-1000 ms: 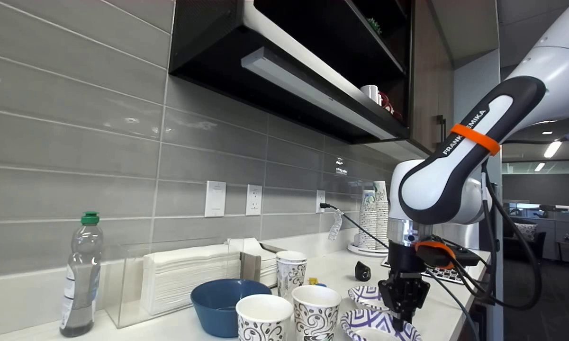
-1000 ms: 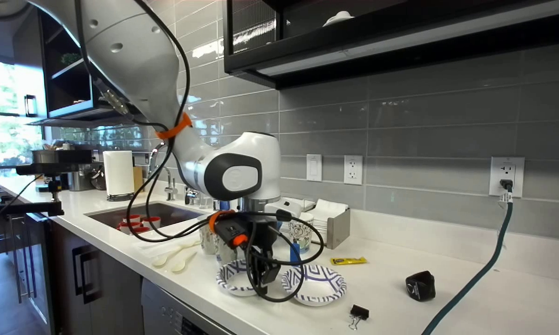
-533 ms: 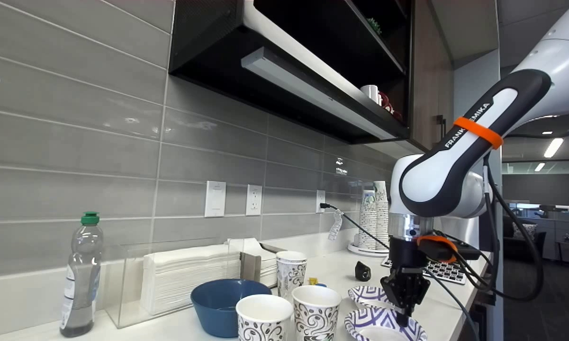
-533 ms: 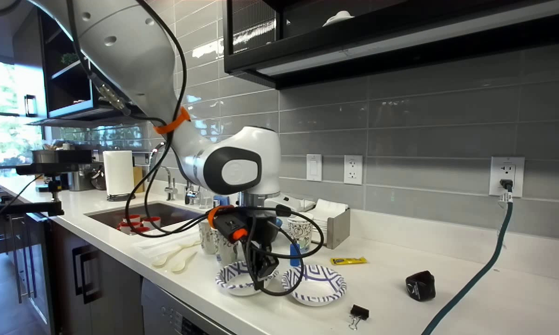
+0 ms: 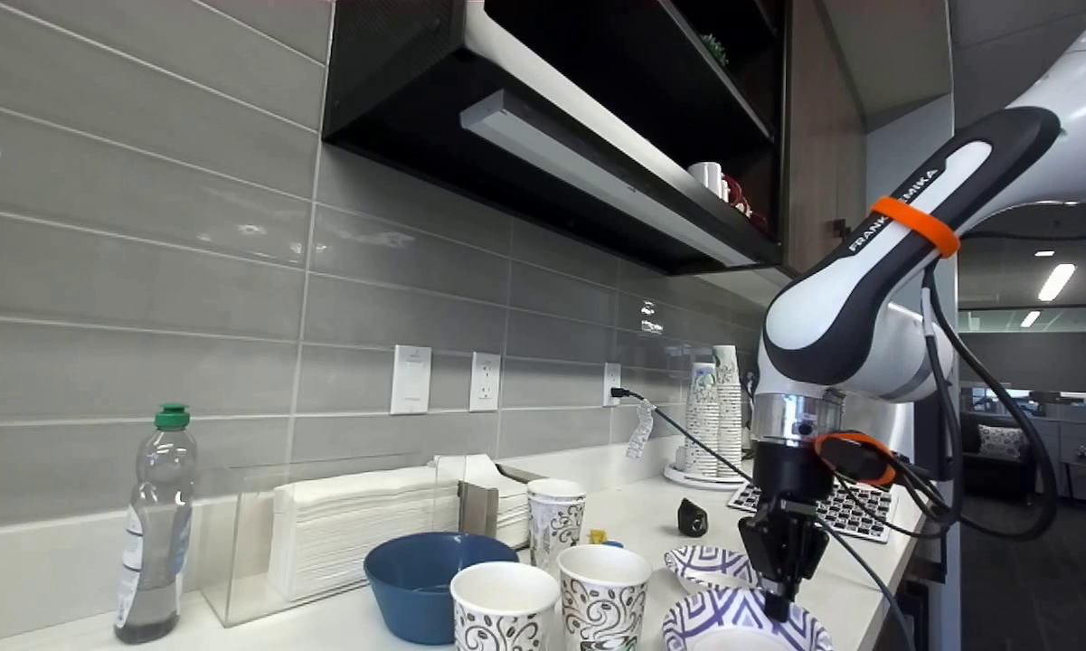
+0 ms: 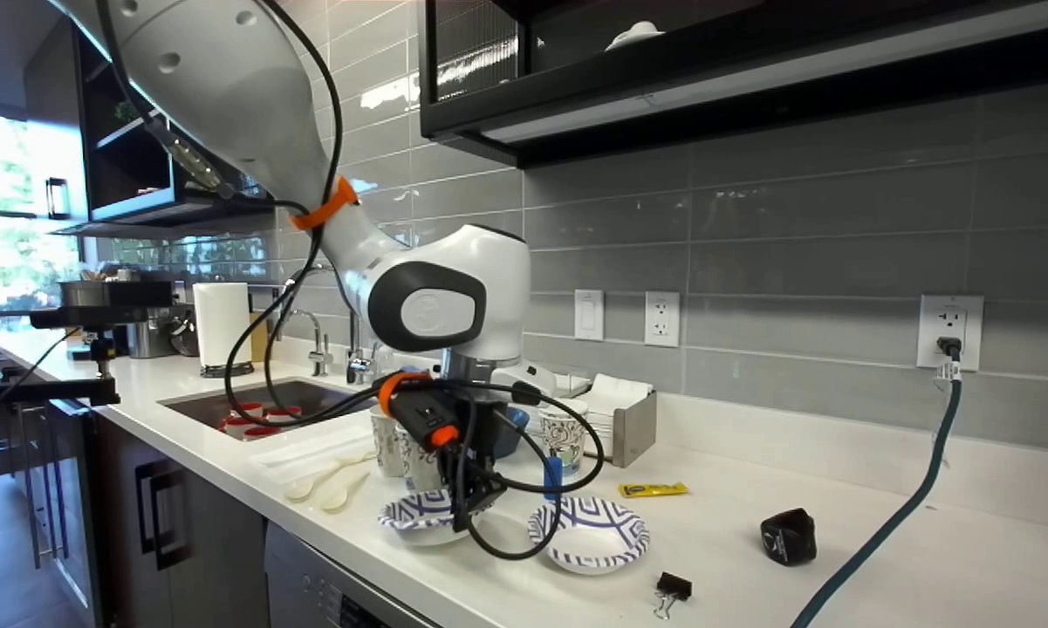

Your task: Put the left plate on the right plate

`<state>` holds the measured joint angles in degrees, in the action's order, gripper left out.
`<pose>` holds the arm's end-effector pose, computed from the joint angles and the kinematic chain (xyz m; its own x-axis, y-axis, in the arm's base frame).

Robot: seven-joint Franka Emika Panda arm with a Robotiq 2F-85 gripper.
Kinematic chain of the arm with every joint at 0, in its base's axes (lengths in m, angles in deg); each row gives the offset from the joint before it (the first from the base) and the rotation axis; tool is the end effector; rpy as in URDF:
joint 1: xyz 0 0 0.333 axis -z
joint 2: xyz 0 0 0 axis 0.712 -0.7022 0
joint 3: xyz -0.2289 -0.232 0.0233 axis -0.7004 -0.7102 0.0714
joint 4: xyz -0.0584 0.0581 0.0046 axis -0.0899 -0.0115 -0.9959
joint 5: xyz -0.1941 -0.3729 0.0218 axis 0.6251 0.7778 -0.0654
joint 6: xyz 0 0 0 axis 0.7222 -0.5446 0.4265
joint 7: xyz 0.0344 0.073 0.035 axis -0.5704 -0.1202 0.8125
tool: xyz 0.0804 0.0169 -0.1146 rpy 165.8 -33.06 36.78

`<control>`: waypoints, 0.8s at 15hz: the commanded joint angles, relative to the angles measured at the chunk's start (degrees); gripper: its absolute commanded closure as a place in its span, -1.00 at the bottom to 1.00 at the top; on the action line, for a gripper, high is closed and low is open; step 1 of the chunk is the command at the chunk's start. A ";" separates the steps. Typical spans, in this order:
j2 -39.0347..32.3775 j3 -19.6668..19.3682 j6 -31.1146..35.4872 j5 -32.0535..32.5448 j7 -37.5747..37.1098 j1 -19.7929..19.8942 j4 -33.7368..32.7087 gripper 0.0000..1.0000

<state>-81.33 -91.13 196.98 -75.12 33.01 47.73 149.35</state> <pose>0.4713 -0.0469 0.2650 0.9834 -0.1794 -0.0272 -0.1814 -0.9687 -0.1693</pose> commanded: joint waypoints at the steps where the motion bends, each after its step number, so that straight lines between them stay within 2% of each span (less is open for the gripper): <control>1: 4.29 -1.31 -1.98 -5.21 5.83 0.31 2.19 0.97; 4: 5.49 -2.42 -3.49 -6.72 8.28 0.24 2.42 0.97; 5: 3.12 -1.83 -1.84 -4.66 5.72 0.12 0.99 0.89; 9: 4.17 -2.33 -2.78 -4.85 6.58 0.12 1.69 0.89; 10: 4.17 -2.32 -2.78 -4.85 6.60 0.12 1.71 0.97; 12: 4.51 -2.69 -2.45 -5.63 6.14 0.39 1.06 0.97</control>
<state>-77.24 -93.56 194.35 -79.98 39.52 47.72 151.10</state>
